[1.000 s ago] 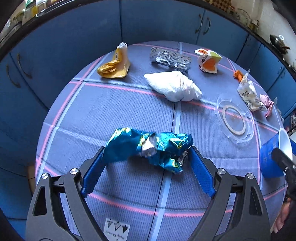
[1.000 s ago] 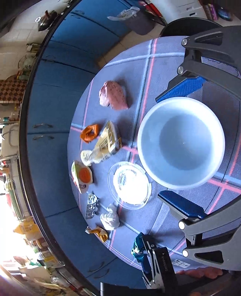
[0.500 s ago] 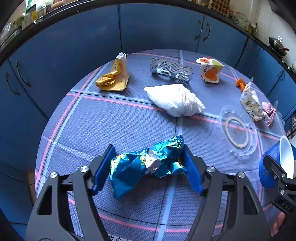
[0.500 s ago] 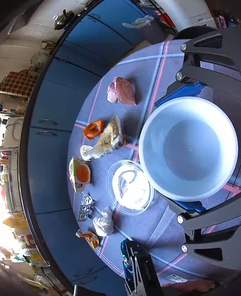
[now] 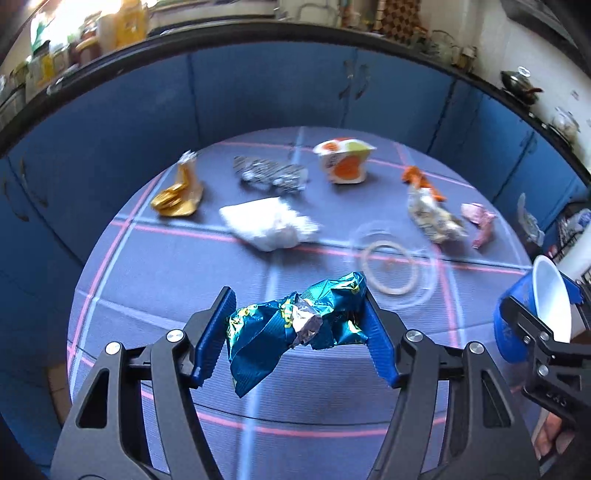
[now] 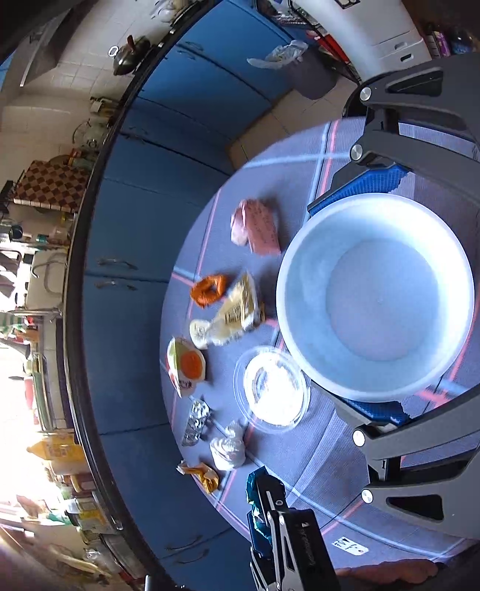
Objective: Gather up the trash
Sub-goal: 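Carry the white bowl over the bin and release it with the right tool while the left carries the foil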
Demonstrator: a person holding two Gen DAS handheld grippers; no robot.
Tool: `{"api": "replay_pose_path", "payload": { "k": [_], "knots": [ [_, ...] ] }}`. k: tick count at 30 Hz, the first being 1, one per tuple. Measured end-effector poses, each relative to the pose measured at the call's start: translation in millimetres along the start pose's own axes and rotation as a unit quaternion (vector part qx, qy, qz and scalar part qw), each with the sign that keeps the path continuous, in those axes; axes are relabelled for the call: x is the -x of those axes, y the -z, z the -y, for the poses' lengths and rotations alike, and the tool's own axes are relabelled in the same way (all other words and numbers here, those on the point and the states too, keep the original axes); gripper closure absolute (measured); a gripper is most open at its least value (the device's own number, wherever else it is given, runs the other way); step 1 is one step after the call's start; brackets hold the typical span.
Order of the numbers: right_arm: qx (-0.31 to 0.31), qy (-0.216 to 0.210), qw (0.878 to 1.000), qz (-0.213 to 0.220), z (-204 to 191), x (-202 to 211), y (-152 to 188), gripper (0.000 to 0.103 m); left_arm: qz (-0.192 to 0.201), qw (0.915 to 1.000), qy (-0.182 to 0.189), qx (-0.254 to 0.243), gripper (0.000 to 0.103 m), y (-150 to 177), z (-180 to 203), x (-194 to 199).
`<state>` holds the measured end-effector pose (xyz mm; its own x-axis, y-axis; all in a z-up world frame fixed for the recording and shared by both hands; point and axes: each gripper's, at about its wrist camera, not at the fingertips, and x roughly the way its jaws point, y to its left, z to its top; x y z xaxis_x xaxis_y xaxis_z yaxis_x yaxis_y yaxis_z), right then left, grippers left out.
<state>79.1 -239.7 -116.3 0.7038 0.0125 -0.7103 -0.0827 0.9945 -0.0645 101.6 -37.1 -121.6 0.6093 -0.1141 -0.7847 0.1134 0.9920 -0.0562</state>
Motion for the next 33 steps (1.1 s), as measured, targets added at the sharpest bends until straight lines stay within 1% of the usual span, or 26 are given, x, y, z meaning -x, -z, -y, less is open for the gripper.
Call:
{"api": "replay_pose_path", "payload": {
  "k": [8,13,20,29,33],
  "knots": [
    [-0.02,0.02,1.0,0.011,33.0,21.4,11.2,0.021,0.01,0.998,0.028,-0.056,0.037,-1.7,59.0,10.0],
    [-0.04,0.034,0.999,0.014,62.2,30.8,20.0,0.021,0.014,0.9949,0.043,-0.09,0.037,-1.7,100.7,15.0],
    [-0.071,0.053,0.996,0.021,104.9,40.2,31.8,0.021,0.018,0.9909,0.056,-0.121,0.037,-5.8,147.4,17.1],
    [-0.096,0.109,0.989,0.035,158.6,49.3,45.8,0.02,0.021,0.984,0.071,-0.162,0.037,-7.6,205.6,19.5],
    [-0.109,0.117,0.986,0.04,176.8,50.7,50.9,0.02,0.024,0.9808,0.075,-0.178,0.036,-7.6,226.9,21.3]
  ]
}}
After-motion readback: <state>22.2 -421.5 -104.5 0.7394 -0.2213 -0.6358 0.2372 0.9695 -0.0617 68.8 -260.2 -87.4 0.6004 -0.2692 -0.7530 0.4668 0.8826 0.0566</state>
